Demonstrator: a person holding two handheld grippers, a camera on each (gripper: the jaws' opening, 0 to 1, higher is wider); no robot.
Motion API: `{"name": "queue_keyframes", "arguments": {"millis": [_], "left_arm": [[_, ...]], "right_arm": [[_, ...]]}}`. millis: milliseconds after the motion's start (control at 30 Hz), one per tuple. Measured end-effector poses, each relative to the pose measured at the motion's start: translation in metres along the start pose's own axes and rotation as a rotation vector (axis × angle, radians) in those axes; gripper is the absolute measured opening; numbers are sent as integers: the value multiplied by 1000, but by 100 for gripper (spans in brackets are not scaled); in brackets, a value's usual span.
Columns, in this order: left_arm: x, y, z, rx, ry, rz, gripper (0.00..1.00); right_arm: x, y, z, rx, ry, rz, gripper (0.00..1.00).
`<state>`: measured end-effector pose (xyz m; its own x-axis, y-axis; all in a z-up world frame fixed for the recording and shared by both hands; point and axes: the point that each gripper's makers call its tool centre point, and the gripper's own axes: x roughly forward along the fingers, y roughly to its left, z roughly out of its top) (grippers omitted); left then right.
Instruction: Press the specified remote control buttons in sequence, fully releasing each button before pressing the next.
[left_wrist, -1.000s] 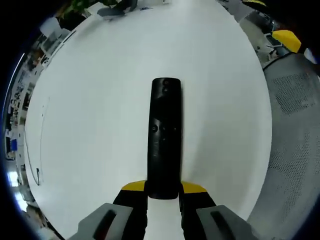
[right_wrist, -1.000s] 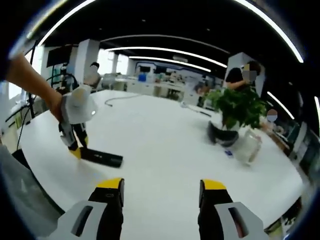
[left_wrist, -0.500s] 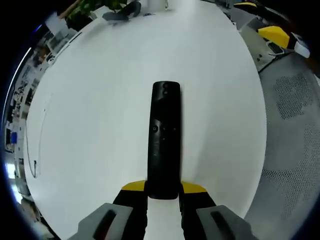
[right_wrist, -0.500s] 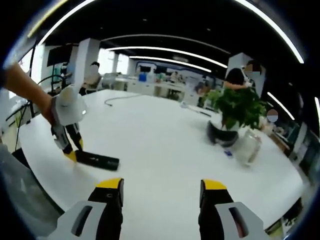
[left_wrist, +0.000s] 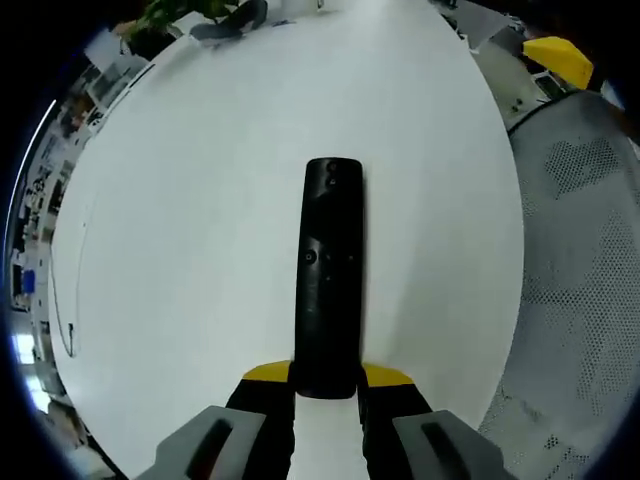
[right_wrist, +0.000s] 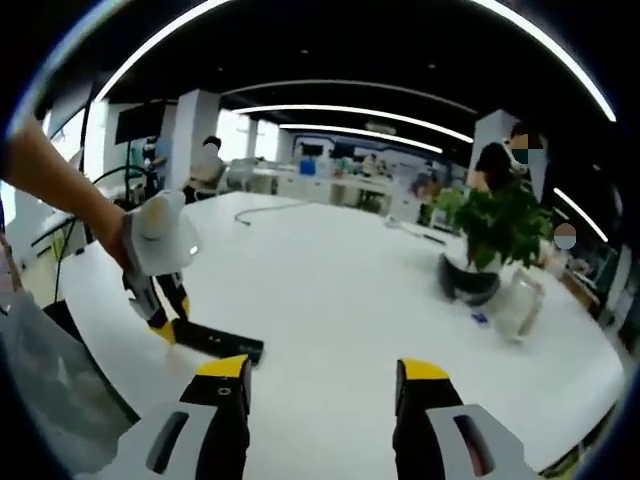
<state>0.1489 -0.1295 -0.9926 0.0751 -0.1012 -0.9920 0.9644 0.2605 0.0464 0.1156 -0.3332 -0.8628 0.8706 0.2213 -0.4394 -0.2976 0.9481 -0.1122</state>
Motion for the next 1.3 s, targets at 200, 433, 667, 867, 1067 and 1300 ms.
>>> {"name": "queue_keyframes", "arguments": {"millis": [200,433,667,867,1067,1300], "left_arm": [[-3,-9,-1,9,8,-2,23],[-4,-18,-2,10,-10,0,23],[-7,-30,-3,2,-42,-4,23],[-6,-47,-3,17,-45,-6,23],[-8,-59,-5,29,-31,-14,23],[-9,-67,-9,33,-40,-16,23]], "right_arm": [[-3,4,3,3,-8,7,55],[-3,-7,2,20,1,-36,54],[-2,-9,1,25,7,-35,46],[-1,-12,-7,6,35,-41,37],[-3,-16,-11,26,55,-54,25],[-4,-22,-10,46,51,-81,23]]}}
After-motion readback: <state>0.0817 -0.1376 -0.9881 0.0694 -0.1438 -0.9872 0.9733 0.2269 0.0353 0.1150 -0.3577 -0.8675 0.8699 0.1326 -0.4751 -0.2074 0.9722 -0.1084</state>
